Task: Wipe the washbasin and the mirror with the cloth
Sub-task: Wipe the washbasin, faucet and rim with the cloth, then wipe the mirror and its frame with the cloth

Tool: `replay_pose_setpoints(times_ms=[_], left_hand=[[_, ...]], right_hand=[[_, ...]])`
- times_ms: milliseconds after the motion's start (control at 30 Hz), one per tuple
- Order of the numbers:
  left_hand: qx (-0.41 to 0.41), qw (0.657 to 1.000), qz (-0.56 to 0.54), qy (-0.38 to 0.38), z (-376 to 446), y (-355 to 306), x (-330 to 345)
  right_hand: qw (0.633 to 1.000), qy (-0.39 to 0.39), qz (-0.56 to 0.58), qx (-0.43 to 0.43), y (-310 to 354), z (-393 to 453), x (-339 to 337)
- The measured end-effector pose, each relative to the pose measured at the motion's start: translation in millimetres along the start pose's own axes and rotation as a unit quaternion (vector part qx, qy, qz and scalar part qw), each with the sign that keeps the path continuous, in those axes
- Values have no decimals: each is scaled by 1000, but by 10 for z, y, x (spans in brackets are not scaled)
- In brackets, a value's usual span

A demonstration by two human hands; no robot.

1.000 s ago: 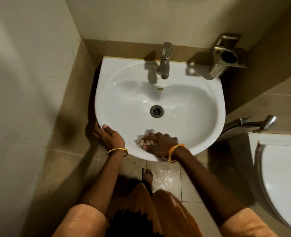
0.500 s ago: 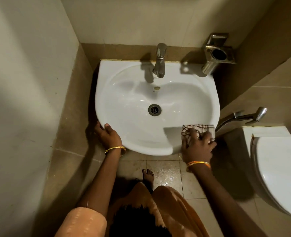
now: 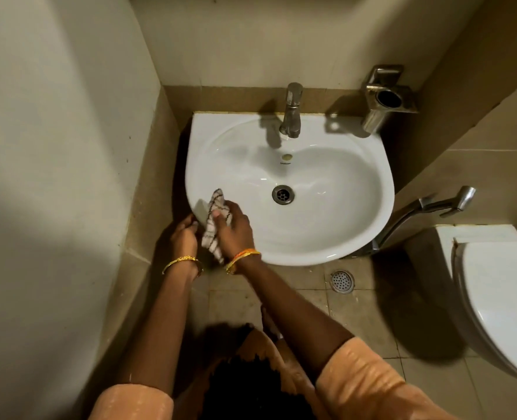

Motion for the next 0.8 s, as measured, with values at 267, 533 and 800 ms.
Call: replay_pose_setpoints(times_ms=[267, 533, 800], left_hand=[[190, 981, 33, -6, -496, -878, 166], [475, 878, 48, -37, -1178, -2619, 463], [648, 752, 56, -107, -1863, -4721, 748]], right_hand=[[856, 130, 493, 86, 750, 193, -744], [862, 221, 442, -113, 2301, 263, -1184], [868, 40, 346, -353, 4199, 199, -1631]])
Point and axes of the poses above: each hand's wrist, its own z-axis towards the middle knuckle, its own x-axis out of the palm, y = z × x, the point moved 3 cm from there along z, towards the middle knuckle, and after that the axes turned 3 degrees about z, right-handed, at the moved point
